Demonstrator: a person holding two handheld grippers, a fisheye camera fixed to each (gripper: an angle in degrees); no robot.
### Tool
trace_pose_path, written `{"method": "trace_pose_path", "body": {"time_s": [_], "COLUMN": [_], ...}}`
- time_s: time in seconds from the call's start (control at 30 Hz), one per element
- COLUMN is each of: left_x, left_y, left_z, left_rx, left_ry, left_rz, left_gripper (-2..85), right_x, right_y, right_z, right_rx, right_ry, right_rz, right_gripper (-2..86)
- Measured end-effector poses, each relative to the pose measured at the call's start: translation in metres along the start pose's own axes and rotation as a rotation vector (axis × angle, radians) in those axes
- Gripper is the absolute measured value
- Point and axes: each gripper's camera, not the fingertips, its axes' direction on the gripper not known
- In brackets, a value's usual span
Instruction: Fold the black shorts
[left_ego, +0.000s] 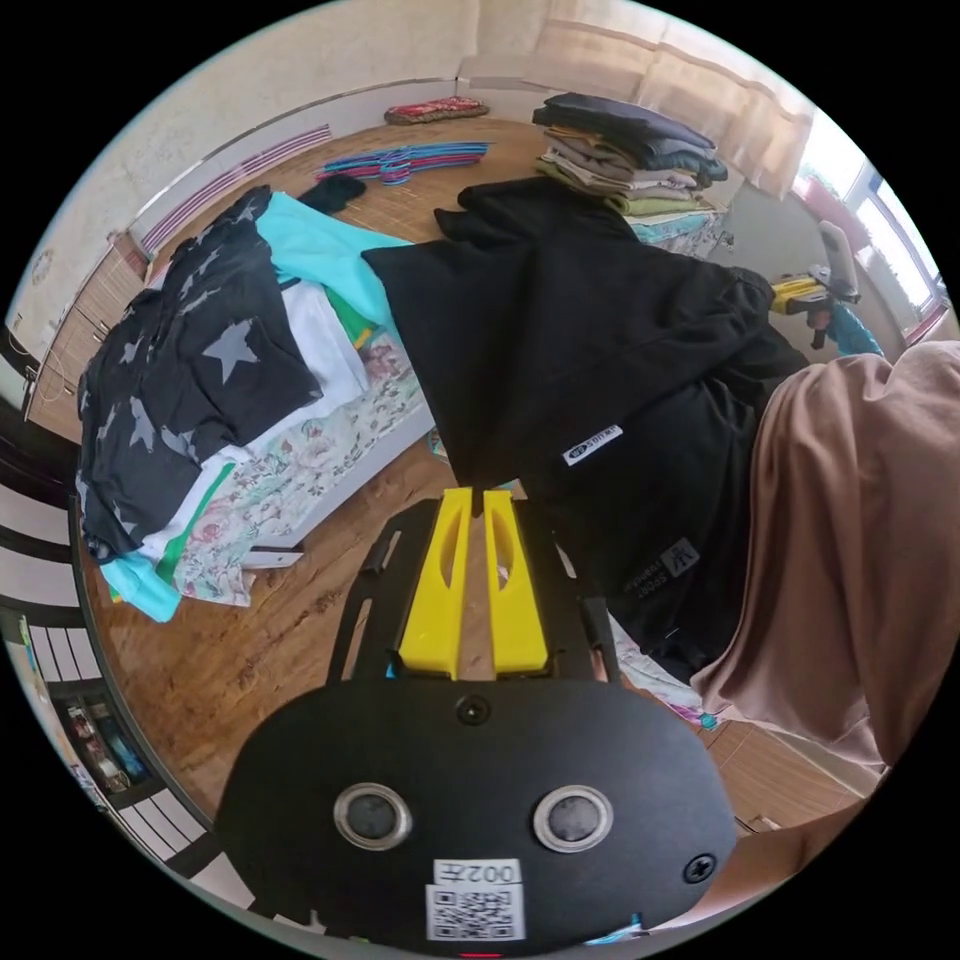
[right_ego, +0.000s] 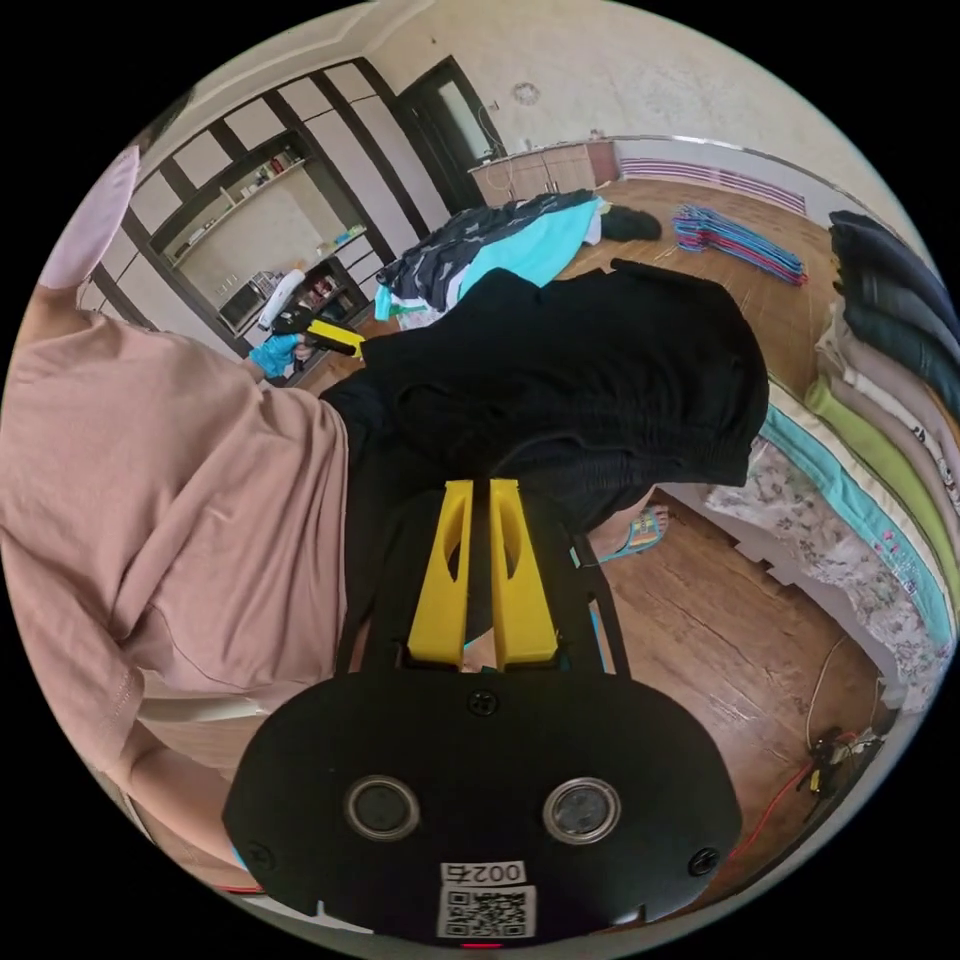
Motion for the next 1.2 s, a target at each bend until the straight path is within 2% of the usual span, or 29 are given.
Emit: {"method": "trace_pose_path", "body": {"time_s": [0.23,0.47,0.63,0.8,1.1,1.2], "left_x": [-0.032,-0.045,-0.035,-0.029,-0.018,-0.021], "left_y": [-0.016,-0.102,-0.203,-0.282,-0.378,-0.397], "left_z": [-0.031,-0.031,-0.004,0.028,0.085,0.099], "left_rx": [-0.033,0.075,0.159,0.211,0.16,0.15], "left_ry": [-0.055,-0.077,-0.04,-0.009,-0.101,-0.081], "left_rz": [-0.049,-0.064,-0.013,-0.048,-0.083,-0.104], "left_gripper": [0.9,1.1,1.7,1.9,4.0,4.1], "right_x": [0.026,0.074,0.089,0.104,0.123,0.13], "right_y": [-0.017,-0.066,-0.144,-0.246,-0.381,-0.409], "right_z": [-0.033,-0.025,0.006,0.041,0.135,0.16], "right_rx": [0.039,0.281,0.254,0.258,0.081,0.034], "right_ry": [0.151,0.329,0.407,0.44,0.412,0.417], "right_rz": [0.079,0.223,0.134,0.017,-0.155,-0.182], "right_gripper": [4.8,5.0,7.5,10.0,11.9,11.9]}}
